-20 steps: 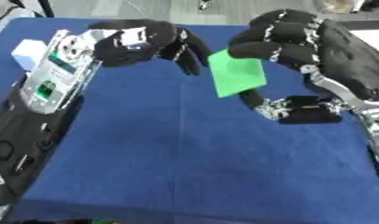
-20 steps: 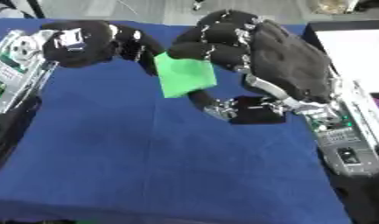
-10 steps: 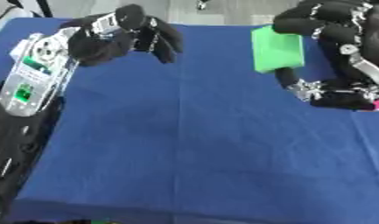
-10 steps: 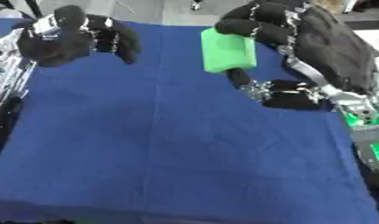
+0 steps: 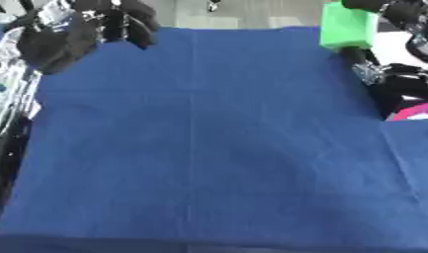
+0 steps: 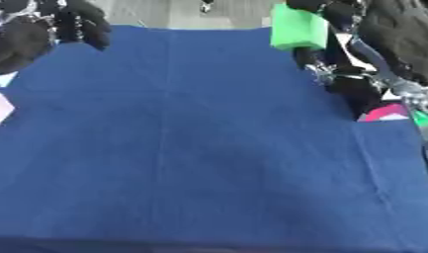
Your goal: Pick up the objects with one hand, pass them to the other hand, and then place them into the box on the other side of the table.
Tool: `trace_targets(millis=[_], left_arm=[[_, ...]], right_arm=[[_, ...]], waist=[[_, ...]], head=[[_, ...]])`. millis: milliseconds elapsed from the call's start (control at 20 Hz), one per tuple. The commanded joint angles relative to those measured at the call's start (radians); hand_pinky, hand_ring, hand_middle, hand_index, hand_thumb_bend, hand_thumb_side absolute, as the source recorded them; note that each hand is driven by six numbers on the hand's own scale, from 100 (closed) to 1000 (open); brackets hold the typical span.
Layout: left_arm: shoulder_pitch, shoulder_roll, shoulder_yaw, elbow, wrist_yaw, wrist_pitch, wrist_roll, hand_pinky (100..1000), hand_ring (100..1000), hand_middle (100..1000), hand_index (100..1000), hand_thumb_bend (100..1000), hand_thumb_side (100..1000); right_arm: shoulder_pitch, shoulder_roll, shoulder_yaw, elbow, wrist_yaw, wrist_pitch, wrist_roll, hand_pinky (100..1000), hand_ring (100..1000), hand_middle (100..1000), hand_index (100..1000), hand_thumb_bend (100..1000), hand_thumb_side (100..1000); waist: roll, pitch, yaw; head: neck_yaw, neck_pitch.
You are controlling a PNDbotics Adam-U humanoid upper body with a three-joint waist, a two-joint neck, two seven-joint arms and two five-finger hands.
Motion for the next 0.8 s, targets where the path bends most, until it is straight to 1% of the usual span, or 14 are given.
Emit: trace_targets(millis=[50, 250, 500, 650, 800], left_arm=[[0.005, 0.012, 0.024, -0.049, 0.007, -0.004, 0.018, 781, 729, 722, 846, 497, 969], [0.033, -0.001, 0.035, -0.078, 0.010, 0.000, 0.018, 781, 728, 719, 844, 482, 957], [0.061, -0.017, 0.043, -0.109, 0.010, -0.001, 0.012, 781, 727, 716, 841, 473, 951], [0.078, -0.029, 0.046, -0.125, 0.010, 0.000, 0.008, 781, 727, 715, 841, 466, 949], [0.092, -0.038, 0.049, -0.139, 0.010, 0.002, 0.007, 781, 727, 715, 841, 463, 947]], right_arm=[[-0.038, -0.043, -0.032, 0.064, 0.027, 0.025, -0.042, 774, 692, 480, 858, 186, 100], [-0.087, -0.063, -0.050, 0.180, 0.032, 0.047, -0.077, 773, 687, 477, 857, 174, 100], [-0.145, -0.078, -0.062, 0.338, 0.036, 0.061, -0.105, 774, 680, 474, 857, 147, 100], [-0.186, -0.077, -0.079, 0.464, 0.039, 0.076, -0.119, 777, 672, 470, 858, 102, 100], [-0.226, -0.072, -0.097, 0.581, 0.033, 0.091, -0.137, 778, 667, 468, 859, 100, 100]], waist=[[0.000, -0.020, 0.003], [0.001, -0.020, 0.009], [0.005, -0.017, 0.019], [0.009, -0.015, 0.027], [0.013, -0.013, 0.034]], head=[[-0.026, -0.003], [-0.046, 0.000], [-0.062, 0.004], [-0.071, 0.004], [-0.074, 0.003]])
